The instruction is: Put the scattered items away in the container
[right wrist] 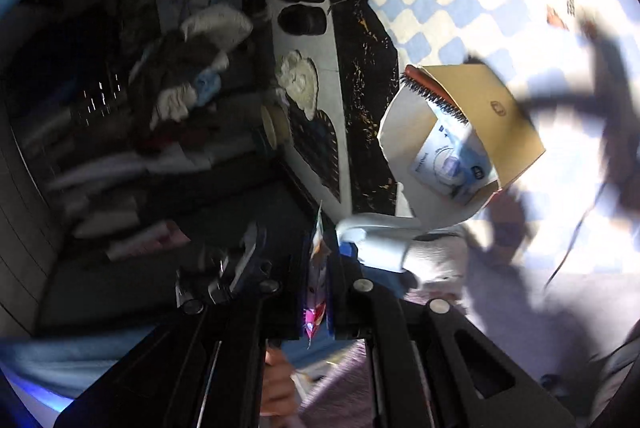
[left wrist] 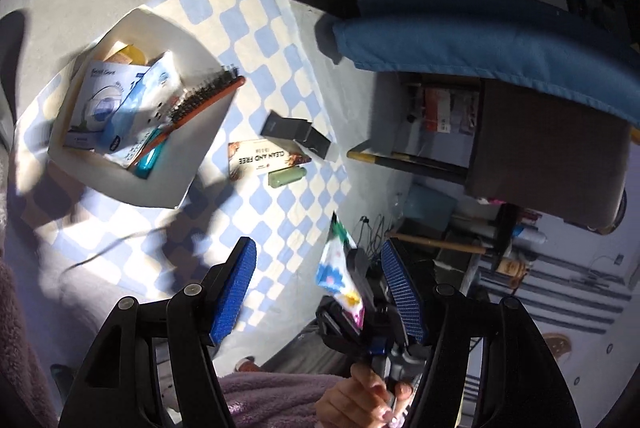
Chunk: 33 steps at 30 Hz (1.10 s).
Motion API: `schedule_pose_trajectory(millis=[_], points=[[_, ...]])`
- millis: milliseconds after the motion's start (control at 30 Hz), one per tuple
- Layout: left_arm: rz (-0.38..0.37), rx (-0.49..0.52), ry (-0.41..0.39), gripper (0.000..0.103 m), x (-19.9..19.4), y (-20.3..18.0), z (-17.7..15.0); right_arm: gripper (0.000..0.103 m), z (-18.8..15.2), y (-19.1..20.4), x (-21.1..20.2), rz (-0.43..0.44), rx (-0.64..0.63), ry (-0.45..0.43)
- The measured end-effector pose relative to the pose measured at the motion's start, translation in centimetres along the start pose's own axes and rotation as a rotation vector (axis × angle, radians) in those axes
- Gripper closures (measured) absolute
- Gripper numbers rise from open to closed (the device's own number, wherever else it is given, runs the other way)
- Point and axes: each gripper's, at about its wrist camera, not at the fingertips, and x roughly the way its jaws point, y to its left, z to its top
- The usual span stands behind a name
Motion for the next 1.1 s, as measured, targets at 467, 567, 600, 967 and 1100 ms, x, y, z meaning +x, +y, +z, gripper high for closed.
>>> schedule_pose_trajectory(millis=[467, 567, 600, 967, 1100], points=[[-0.033, 0.058, -0.057, 0.073, -1.1, 0.4, -0.3, 0.093, 2.5, -1.0, 2.0, 0.149, 0.122, 0.043], [-0.061, 0.017, -0.082, 0.073, -1.6, 1.1, -0.1, 0.093, 2.6, -0.8, 2.3, 0.146, 0.101, 0.069], [-0.067, 0.007, -0.089, 0.076, -1.7, 1.3, -0.1, 0.093, 2.6, -0.8, 2.4, 0.150, 0.101, 0.075], [-0.090, 0.076, -0.054, 0.094, -1.3, 0.5, -0.8, 0.093, 2.8, -1.5, 1.8, 0.181, 0.128, 0.041], [-0.097, 0.082, -0.058, 0.097, -1.6, 0.6, -0.4, 0.091, 2.9, -1.6, 1.9, 0.187, 0.147, 0.037]])
